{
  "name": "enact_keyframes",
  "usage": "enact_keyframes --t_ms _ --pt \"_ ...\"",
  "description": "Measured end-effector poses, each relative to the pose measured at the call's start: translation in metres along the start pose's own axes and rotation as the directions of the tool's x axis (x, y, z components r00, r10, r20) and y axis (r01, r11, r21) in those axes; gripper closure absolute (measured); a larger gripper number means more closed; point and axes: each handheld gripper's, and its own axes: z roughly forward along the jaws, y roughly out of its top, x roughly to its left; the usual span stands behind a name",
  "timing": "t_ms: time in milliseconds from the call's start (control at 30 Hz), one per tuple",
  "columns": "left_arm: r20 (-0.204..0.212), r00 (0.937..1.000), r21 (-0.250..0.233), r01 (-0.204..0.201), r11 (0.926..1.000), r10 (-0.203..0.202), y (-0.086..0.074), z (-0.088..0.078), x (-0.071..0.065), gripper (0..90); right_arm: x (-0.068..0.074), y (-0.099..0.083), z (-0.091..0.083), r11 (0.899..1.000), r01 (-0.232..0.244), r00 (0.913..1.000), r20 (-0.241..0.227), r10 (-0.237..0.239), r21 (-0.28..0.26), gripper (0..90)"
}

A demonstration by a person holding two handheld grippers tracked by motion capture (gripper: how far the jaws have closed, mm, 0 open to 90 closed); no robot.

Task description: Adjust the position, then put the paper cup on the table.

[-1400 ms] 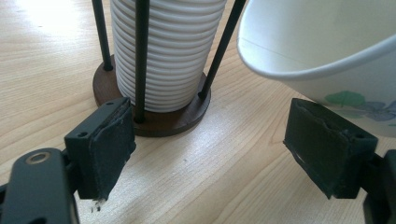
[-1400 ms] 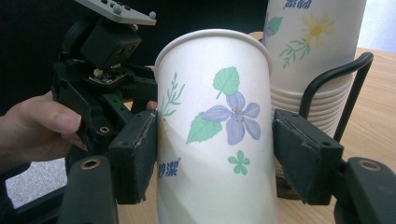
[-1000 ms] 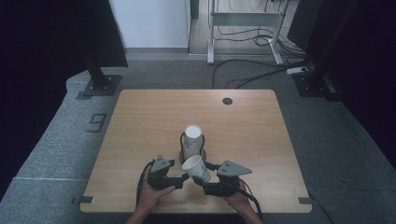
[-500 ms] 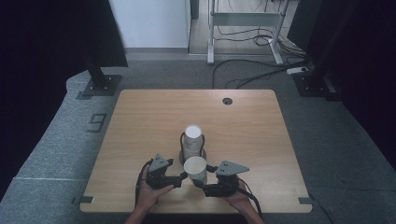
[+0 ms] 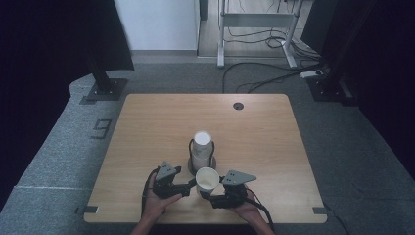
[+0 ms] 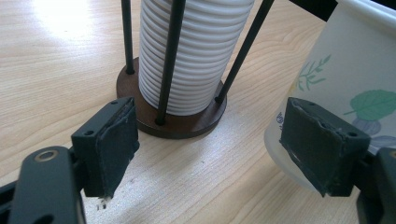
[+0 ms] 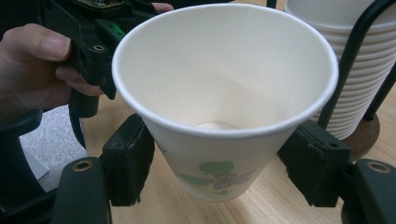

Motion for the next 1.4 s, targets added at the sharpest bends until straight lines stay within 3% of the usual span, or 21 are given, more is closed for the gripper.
enact_keyframes --t_ms 433,933,1267,1400 --pt "0.007 0.9999 -0.016 0.01 0.9998 -0.01 0.0 -0.002 0.002 16.3 -0.002 -0.001 -0.001 1.0 0.003 0.9997 0.026 -0.003 -0.006 30.4" --pt "0.028 0.9991 -0.008 0.033 0.9994 -0.033 0.001 -0.003 0.009 16.1 -0.011 0.007 -0.023 0.995 -0.011 0.9952 0.096 0.02 -0.099 30.8" --pt "0.034 0.9989 0.008 0.032 0.9995 -0.032 0.001 0.002 0.01 15.6 -0.024 0.015 -0.051 0.981 -0.022 0.9862 0.157 0.052 -0.191 31.0" --pt "0.04 0.9989 0.012 0.025 0.9996 -0.025 0.001 0.003 0.009 15.5 -0.031 0.019 -0.065 0.972 -0.017 0.9774 0.201 0.065 -0.233 31.0"
